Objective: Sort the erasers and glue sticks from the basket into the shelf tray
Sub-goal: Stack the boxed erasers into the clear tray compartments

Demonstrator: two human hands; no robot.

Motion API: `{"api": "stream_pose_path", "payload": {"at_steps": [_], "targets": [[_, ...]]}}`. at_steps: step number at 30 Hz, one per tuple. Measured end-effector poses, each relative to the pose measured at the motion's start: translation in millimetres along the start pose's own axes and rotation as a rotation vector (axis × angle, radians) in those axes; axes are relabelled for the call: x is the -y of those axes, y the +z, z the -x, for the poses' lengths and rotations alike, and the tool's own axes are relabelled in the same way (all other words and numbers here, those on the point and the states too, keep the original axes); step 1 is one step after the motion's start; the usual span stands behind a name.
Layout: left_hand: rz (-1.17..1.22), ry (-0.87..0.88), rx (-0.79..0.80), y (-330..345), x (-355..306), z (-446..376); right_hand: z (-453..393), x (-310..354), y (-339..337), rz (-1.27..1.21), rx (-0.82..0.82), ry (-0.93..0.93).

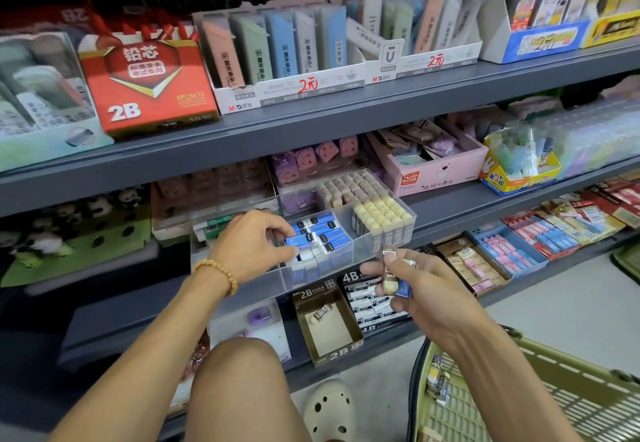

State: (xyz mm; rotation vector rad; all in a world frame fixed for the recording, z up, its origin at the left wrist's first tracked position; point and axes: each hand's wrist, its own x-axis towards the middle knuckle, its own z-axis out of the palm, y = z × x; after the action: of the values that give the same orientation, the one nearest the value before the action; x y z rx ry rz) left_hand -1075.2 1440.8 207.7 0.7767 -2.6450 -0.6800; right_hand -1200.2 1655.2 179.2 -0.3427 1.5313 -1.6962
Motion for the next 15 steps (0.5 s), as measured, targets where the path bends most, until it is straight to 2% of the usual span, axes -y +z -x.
{"api": "stream_pose_path", "payload": {"at_steps": [6,9,15], "targets": [[-0.078,0.009,0.064,-2.3,-2.1,-2.1,-0.6,-1.1,3.0,-0.055,0.008,0.022],[-0.146,0.01,0.039,1.0,-3.4,-2.1,-1.8,-3.2,3.8,-0.064,0.022,0.022],[-0.175,0.017,0.044,3.6,-7.6,-6.8,-2.3,-3.4,4.1,0.021,0.017,-0.046]]}}
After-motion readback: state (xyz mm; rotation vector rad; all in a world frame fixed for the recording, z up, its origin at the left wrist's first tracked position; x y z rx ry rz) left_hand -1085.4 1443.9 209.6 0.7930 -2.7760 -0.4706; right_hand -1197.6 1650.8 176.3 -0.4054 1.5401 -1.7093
